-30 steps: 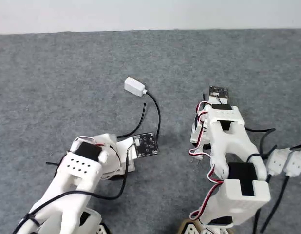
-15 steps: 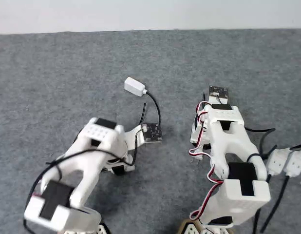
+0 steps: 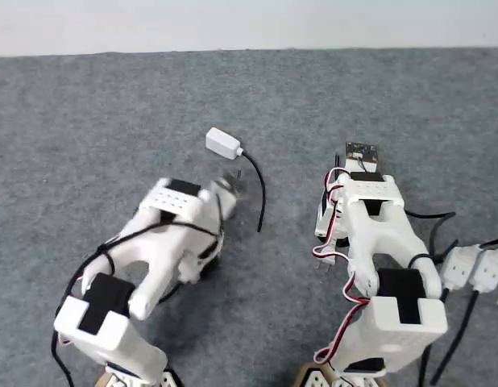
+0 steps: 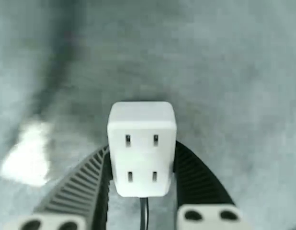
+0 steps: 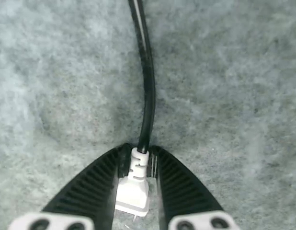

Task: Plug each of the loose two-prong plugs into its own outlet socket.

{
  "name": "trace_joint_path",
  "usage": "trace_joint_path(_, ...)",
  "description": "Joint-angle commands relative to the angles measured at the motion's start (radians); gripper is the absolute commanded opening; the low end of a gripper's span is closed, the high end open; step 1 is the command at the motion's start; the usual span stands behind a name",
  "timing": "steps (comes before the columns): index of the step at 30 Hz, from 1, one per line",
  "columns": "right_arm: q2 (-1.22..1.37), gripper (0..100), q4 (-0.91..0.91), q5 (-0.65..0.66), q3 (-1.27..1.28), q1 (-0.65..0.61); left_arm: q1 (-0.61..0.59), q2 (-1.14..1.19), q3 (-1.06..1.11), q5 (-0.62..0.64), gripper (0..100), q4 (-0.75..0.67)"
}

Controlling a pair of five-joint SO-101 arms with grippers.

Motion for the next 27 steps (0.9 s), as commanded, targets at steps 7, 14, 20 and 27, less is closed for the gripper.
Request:
trace_joint_path(7, -0.001, 0.9, -0.028, 0.011, -0.037, -0.036, -0.117, -0.011, -0.136, 0.667, 1, -0.104)
trace_joint_path(14, -0.001, 0.9, -0.028, 0.014, -0.037, -0.036, -0.092, 0.175, -0.219, 0.646, 2, -0.064)
trace_joint_path(20, -0.001, 0.9, -0.028, 0.014, -0.037, -0.038, -0.015, 0.227, -0.257, 0.548, 17, 0.017)
trace_joint_path(27, -0.001, 0.9, -0.028, 0.014, -0.037, -0.038, -0.020, 0.187, -0.260, 0.506, 27, 0.014)
